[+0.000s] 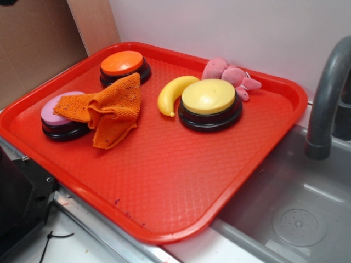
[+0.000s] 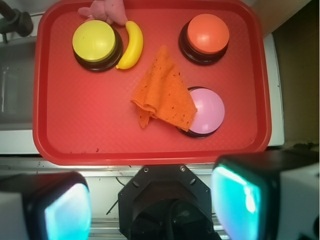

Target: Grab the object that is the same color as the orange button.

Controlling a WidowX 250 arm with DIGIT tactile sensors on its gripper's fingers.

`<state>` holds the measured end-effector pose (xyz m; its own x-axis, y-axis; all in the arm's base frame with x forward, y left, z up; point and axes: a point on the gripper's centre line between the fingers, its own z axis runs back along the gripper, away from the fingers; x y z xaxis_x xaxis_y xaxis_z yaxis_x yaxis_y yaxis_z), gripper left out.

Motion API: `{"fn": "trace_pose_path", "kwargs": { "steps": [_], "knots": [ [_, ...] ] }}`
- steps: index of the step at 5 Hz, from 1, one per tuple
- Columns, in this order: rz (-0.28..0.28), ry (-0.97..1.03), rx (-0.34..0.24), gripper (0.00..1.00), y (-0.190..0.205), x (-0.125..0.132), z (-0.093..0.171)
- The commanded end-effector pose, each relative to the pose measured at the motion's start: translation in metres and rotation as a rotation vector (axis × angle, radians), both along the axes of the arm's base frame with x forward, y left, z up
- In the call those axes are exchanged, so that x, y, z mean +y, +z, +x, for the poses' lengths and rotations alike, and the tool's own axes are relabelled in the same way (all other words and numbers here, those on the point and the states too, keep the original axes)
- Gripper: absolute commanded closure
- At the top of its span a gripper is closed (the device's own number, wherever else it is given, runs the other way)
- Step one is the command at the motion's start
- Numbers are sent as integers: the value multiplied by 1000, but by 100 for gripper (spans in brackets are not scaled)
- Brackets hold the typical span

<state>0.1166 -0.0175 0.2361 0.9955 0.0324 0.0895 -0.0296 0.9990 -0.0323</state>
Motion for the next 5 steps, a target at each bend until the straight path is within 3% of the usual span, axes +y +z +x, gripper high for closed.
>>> {"fn": "trace_pose_path", "kwargs": {
  "steps": [1,2,4,5],
  "knots": [
    [0,0,0,0,0,0,0],
    [48,75,-134,0,-50,16,50],
    [90,125,-133,0,-115,16,86],
    [114,132,-87,0,-139,21,94]
  ]
}}
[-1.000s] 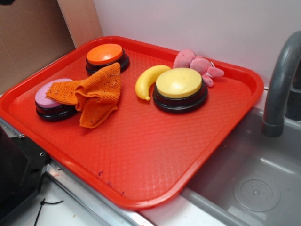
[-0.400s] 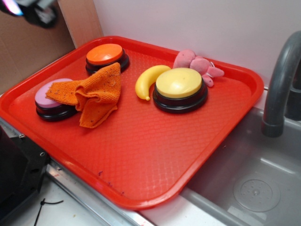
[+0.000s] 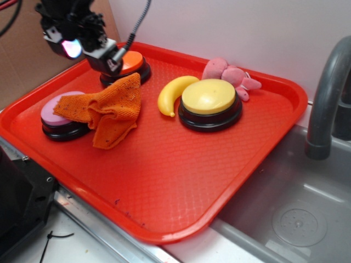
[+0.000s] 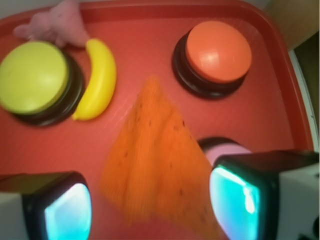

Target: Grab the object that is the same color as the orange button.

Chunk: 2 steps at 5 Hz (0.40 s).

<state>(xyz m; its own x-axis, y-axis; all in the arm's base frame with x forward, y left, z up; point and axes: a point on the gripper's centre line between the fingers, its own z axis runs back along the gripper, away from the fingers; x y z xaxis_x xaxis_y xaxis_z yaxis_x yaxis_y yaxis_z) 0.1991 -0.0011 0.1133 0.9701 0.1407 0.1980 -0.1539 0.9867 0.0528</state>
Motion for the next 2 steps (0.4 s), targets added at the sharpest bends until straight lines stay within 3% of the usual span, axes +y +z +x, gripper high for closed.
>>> {"fn": "trace_pose_path", "kwargs": {
  "steps": [1,2],
  "knots": [
    [50,25,68,0,-37,6,14],
    [68,35,104,0,-54,7,13]
  ]
}}
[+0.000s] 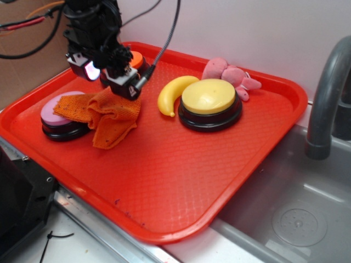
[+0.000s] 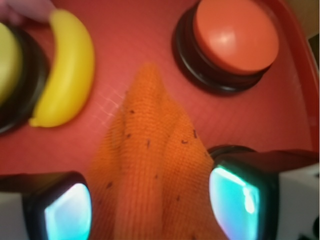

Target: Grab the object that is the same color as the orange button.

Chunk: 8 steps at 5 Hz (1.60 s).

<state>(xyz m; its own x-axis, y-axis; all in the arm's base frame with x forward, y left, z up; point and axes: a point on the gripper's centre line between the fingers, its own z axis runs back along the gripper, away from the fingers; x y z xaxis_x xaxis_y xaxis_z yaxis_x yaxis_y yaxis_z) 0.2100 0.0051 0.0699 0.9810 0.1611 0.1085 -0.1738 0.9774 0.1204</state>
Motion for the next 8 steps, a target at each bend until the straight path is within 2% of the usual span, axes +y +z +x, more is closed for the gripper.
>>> {"fn": "trace_pose_path", "kwargs": {
  "steps": [1,2,3,4,5,6,7,8],
  "knots": [
    [15,9,26,0,-20,-1,3],
    [23,17,36,56,-30,-1,5],
    [34,17,37,100,-30,0,4],
    [43,6,29,100,-26,0,4],
    [6,-50,47,100,-12,0,3],
    [-8,-69,80,100,8,0,3],
    [-16,-104,106,100,55,-1,-12],
    [-17,-122,25,100,93,-12,-30]
  ]
}}
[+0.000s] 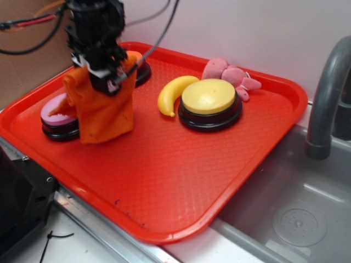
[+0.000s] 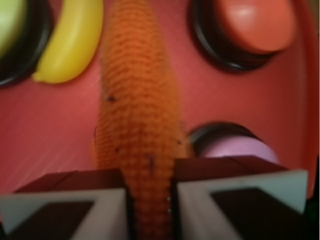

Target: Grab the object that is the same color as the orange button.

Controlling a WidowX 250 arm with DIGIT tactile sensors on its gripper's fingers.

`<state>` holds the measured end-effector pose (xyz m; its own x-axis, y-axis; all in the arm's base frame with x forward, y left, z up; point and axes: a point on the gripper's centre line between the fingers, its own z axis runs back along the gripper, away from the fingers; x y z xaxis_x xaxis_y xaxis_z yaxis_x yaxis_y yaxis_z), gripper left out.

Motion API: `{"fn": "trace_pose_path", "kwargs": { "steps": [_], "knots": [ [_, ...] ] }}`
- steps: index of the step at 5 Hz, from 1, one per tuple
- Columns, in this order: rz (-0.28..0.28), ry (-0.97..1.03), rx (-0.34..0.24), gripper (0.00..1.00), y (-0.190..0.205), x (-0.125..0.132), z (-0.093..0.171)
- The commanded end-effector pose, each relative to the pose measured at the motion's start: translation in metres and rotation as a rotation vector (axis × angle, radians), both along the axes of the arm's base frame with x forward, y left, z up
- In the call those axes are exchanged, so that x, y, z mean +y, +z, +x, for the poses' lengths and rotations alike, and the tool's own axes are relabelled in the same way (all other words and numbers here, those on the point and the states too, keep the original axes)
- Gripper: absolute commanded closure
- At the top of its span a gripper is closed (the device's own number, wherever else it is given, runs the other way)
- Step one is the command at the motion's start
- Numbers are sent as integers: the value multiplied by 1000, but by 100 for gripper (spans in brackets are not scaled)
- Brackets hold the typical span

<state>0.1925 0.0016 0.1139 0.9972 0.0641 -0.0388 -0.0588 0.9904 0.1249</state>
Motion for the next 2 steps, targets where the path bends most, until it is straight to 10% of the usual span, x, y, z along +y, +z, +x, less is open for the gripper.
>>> {"fn": "trace_pose_path", "kwargs": {
  "steps": [1,2],
  "knots": [
    [-39,-7,-167,100,68,-12,-27],
    [-71,7,-183,100,75,-15,-37]
  ]
}}
